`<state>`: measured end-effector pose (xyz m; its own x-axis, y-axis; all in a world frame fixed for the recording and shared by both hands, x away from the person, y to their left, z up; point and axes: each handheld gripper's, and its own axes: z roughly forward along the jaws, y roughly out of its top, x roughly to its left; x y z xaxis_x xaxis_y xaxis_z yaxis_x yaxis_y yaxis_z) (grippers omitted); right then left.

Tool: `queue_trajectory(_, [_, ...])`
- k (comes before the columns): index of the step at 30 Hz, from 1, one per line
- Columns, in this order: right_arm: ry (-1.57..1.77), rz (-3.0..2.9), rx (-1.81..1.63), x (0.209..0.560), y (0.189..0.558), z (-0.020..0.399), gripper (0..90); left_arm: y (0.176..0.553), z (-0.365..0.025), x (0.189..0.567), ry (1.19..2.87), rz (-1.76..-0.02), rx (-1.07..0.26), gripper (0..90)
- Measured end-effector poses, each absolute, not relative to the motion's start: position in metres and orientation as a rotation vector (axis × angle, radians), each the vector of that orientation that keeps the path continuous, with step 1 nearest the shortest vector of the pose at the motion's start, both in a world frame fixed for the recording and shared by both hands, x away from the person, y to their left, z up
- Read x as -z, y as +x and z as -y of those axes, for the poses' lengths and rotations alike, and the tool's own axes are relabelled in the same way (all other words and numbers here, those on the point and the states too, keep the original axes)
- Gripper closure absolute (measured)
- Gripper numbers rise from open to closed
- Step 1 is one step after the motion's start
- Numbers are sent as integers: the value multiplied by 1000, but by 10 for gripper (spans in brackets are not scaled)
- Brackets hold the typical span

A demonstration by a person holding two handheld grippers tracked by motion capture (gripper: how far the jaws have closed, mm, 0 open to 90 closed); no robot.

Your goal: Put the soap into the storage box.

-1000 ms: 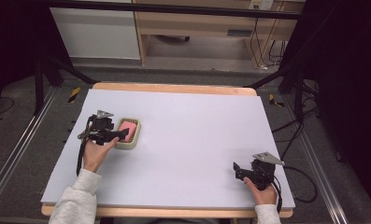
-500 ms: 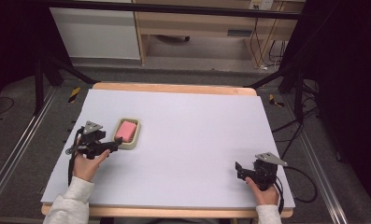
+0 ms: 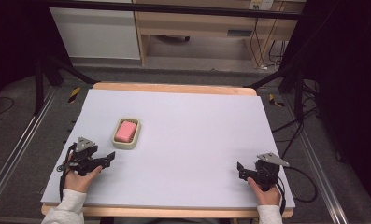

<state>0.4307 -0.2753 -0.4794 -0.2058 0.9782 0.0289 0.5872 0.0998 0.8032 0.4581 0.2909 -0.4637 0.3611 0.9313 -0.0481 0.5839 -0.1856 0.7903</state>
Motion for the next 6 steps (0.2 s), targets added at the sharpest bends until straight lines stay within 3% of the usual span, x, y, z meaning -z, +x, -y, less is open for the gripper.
queue_trajectory(6, [1530, -1851, -958, 479, 431, 277, 47, 453, -297, 468, 1877, -1340, -579, 215])
